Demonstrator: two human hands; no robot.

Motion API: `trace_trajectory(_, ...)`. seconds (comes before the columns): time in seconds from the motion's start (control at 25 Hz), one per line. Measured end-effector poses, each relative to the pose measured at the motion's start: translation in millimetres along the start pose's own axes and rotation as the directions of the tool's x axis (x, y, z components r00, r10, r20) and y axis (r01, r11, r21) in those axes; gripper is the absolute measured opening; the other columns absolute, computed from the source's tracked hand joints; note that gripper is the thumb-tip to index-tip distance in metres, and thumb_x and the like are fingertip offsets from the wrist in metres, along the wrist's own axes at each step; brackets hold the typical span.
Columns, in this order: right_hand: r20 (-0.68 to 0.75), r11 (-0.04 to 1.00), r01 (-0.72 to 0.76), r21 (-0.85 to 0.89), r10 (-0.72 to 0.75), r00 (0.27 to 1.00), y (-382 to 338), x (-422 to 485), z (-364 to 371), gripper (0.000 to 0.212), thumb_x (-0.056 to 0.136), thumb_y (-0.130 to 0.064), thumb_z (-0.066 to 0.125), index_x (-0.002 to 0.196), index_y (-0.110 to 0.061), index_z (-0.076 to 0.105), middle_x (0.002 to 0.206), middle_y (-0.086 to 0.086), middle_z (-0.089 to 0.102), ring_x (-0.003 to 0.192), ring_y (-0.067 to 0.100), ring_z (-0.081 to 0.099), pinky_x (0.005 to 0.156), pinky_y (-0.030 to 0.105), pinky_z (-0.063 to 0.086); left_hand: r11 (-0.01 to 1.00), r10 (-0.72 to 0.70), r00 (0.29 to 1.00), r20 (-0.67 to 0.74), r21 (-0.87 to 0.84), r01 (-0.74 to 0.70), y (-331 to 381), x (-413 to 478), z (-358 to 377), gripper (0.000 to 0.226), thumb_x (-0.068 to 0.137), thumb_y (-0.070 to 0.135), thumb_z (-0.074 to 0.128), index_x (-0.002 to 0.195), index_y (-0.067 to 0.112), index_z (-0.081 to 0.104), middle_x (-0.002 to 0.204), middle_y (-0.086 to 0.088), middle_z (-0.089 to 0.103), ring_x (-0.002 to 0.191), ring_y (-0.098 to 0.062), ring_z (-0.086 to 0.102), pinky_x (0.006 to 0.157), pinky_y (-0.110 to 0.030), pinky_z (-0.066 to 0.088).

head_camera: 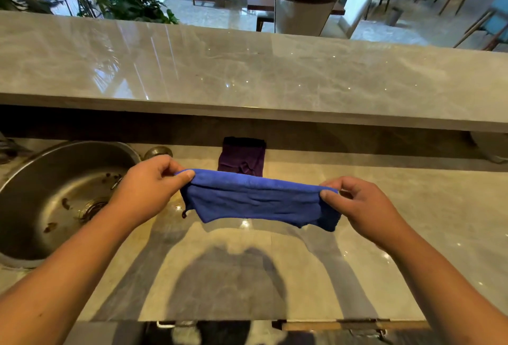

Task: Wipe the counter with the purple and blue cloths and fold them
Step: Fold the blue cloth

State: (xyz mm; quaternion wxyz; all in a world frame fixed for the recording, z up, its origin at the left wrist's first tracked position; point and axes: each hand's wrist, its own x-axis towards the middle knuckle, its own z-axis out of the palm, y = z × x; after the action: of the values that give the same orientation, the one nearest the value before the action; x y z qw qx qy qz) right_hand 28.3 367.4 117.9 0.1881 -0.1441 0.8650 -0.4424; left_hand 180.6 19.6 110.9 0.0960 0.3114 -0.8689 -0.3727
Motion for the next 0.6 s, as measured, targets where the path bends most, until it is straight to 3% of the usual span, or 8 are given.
trace_trajectory(0.08, -0.013, 0.993, -0.017, 0.119, 0.019, 1.000, -4, 1, 13, 0.025, 0.102, -0.024, 0.066, 0.082, -0.009, 0.063, 0.071, -0.004, 0.064, 0.063, 0.011, 0.053, 0.063, 0.032, 0.041, 1.000, -0.016, 1.000, -0.001, 0.019, 0.016, 15, -9, 9, 0.029, 0.088, 0.036, 0.075, 0.070, 0.019, 0.060, 0.063, -0.001, 0.066, 0.062, -0.024, 0.060, 0.062, -0.037, 0.046)
trace_trajectory(0.16, -0.036, 0.962, -0.069, 0.265, 0.081, 0.996, -13, 0, 39, 0.029, 0.105, -0.028, 0.062, 0.086, -0.006, 0.060, 0.073, 0.003, 0.062, 0.068, 0.016, 0.052, 0.064, 0.034, 0.041, 0.998, -0.044, 0.999, 0.016, -0.041, 0.045, 36, -27, 27, 0.031, 0.084, 0.037, 0.071, 0.068, 0.016, 0.056, 0.057, -0.001, 0.064, 0.059, -0.028, 0.062, 0.063, -0.043, 0.052)
trace_trajectory(0.32, 0.124, 0.837, -0.179, 0.517, 0.134, 0.983, -34, -10, 83, 0.018, 0.107, -0.031, 0.059, 0.101, -0.015, 0.064, 0.092, 0.009, 0.074, 0.082, 0.018, 0.067, 0.074, 0.037, 0.051, 0.881, -0.044, 0.961, 0.271, -0.443, 0.166, 78, -64, 69, 0.029, 0.086, 0.039, 0.071, 0.074, 0.015, 0.062, 0.060, -0.002, 0.064, 0.060, -0.026, 0.063, 0.069, -0.052, 0.057)
trace_trajectory(0.4, 0.258, 0.746, -0.247, 0.618, 0.105, 0.961, -34, -18, 89, 0.023, 0.103, -0.033, 0.067, 0.116, -0.014, 0.064, 0.104, 0.011, 0.079, 0.094, 0.022, 0.075, 0.081, 0.038, 0.057, 0.868, 0.064, 0.924, 0.377, -0.478, 0.136, 92, -74, 81, 0.021, 0.090, 0.029, 0.064, 0.086, 0.010, 0.069, 0.072, -0.005, 0.072, 0.065, -0.017, 0.069, 0.069, -0.046, 0.057)
trace_trajectory(0.48, 0.338, 0.664, -0.285, 0.691, 0.052, 0.940, -26, -20, 84, 0.037, 0.098, -0.020, 0.072, 0.132, -0.010, 0.061, 0.121, 0.017, 0.077, 0.113, 0.031, 0.075, 0.096, 0.043, 0.058, 0.869, 0.129, 0.885, 0.447, -0.481, 0.116, 97, -77, 80, 0.021, 0.093, 0.010, 0.055, 0.095, 0.014, 0.076, 0.085, -0.006, 0.078, 0.077, -0.016, 0.076, 0.073, -0.033, 0.061)
trace_trajectory(0.52, 0.357, 0.632, -0.293, 0.717, 0.029, 0.934, -20, -19, 80, 0.040, 0.099, -0.009, 0.068, 0.137, -0.007, 0.059, 0.128, 0.020, 0.074, 0.122, 0.036, 0.071, 0.104, 0.047, 0.055, 0.855, 0.120, 0.889, 0.442, -0.501, 0.133, 95, -73, 78, 0.028, 0.095, 0.001, 0.054, 0.099, 0.016, 0.077, 0.087, -0.006, 0.079, 0.079, -0.016, 0.076, 0.071, -0.027, 0.060)
trace_trajectory(0.6, 0.380, 0.607, -0.303, 0.735, 0.002, 0.925, -7, -12, 70, 0.043, 0.099, 0.006, 0.059, 0.141, -0.004, 0.058, 0.135, 0.024, 0.070, 0.130, 0.040, 0.065, 0.111, 0.051, 0.049, 0.875, 0.036, 0.956, 0.292, -0.472, 0.111, 83, -61, 74, 0.026, 0.094, 0.003, 0.062, 0.105, 0.024, 0.074, 0.086, -0.002, 0.076, 0.077, -0.012, 0.071, 0.068, -0.023, 0.057)
